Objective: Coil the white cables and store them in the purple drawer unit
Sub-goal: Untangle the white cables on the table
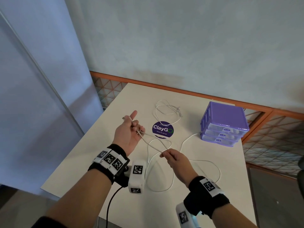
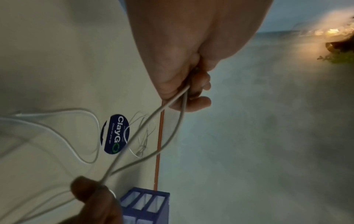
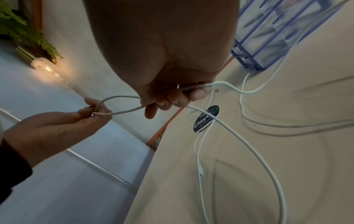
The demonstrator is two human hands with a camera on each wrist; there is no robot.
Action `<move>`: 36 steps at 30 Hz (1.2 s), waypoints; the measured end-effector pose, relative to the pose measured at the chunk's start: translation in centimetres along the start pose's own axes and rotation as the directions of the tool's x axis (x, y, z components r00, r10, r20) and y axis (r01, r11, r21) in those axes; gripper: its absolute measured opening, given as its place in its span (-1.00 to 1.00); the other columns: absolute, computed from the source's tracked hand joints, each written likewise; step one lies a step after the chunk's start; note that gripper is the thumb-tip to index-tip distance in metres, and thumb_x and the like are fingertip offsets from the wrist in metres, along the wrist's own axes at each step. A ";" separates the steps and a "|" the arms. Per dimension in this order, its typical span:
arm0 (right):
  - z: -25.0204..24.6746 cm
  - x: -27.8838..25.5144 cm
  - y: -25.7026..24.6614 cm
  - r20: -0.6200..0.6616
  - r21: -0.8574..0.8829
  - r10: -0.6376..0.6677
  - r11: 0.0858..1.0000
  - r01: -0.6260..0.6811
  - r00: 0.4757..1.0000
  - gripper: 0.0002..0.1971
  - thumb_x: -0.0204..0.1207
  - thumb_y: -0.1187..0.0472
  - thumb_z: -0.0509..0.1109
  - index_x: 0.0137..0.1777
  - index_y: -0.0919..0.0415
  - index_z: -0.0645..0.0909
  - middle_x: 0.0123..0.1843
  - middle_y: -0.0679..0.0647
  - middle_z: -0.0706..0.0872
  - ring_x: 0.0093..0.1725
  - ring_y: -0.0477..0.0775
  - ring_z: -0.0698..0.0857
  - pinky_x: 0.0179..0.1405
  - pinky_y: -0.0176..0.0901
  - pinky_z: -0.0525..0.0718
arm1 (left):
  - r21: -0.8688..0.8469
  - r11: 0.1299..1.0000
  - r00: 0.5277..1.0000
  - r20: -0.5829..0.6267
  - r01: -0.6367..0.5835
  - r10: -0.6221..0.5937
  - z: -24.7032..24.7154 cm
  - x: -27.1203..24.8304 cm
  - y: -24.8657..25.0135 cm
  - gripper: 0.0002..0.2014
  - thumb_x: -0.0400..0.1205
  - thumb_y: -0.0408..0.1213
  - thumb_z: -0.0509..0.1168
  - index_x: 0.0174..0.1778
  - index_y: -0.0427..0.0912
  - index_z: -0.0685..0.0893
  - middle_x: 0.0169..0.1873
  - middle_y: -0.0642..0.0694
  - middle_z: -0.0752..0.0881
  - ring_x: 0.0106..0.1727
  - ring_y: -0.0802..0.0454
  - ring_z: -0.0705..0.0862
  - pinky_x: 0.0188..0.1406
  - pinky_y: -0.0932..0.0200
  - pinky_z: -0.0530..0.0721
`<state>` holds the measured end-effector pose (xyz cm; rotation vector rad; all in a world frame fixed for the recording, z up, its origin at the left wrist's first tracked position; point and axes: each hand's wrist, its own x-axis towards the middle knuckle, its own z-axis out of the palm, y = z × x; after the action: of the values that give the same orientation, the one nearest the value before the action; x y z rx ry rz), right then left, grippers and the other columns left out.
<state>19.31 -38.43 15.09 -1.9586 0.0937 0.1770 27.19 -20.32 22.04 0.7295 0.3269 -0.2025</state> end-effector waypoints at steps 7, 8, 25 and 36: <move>-0.6 1.5 0.4 -0.143 0.062 0.003 0.998 0.006 0.990 -0.78 0.66 0.10 0.24 -0.15 0.08 0.66 -0.42 -0.38 0.66 -0.42 -0.10 0.44 -0.27 -0.13 0.46 | 0.185 0.982 0.988 0.139 0.035 -0.061 -1.0 -0.4 -0.2 -0.66 0.75 -0.21 0.08 0.40 -0.23 0.54 -0.30 -0.01 0.50 -0.44 0.18 0.51 -0.08 0.10 0.79; -0.6 1.7 0.4 -0.145 0.064 0.000 0.998 0.009 0.989 -0.78 0.66 0.10 0.24 -0.15 0.08 0.66 -0.42 -0.38 0.65 -0.41 -0.11 0.44 -0.27 -0.13 0.46 | 0.195 0.980 0.987 0.144 0.042 -0.071 -1.1 -0.3 -0.3 -0.67 0.76 -0.19 0.08 0.38 -0.20 0.55 -0.33 -0.01 0.50 -0.44 0.17 0.50 -0.03 0.03 0.79; -4.3 16.8 1.6 -0.169 0.058 0.272 0.962 -0.266 0.947 -0.77 0.62 0.24 0.22 -0.26 0.11 0.60 -0.27 0.11 0.71 -0.37 0.06 0.59 -0.27 -0.06 0.63 | 0.280 0.958 0.992 -0.120 0.062 -0.029 -2.3 6.9 0.5 -0.62 0.71 0.04 0.13 -0.41 -0.02 0.37 -0.64 0.08 0.29 -0.63 0.15 0.24 -0.39 0.22 0.43; -4.1 25.5 6.6 -0.214 0.381 0.547 0.810 -0.446 0.809 -0.22 0.45 0.16 0.51 0.56 0.31 0.16 0.42 0.33 0.47 0.27 0.27 0.58 0.40 0.21 0.58 | 0.332 0.942 0.993 -0.121 0.055 -0.015 -4.8 11.9 0.1 -0.64 0.68 0.10 0.15 -0.36 -0.02 0.42 -0.63 0.09 0.31 -0.67 0.18 0.23 -0.52 0.29 0.35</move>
<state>43.84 -44.28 6.34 -1.5862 0.8180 0.1810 37.21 -17.82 14.46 1.0765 0.4232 -0.2533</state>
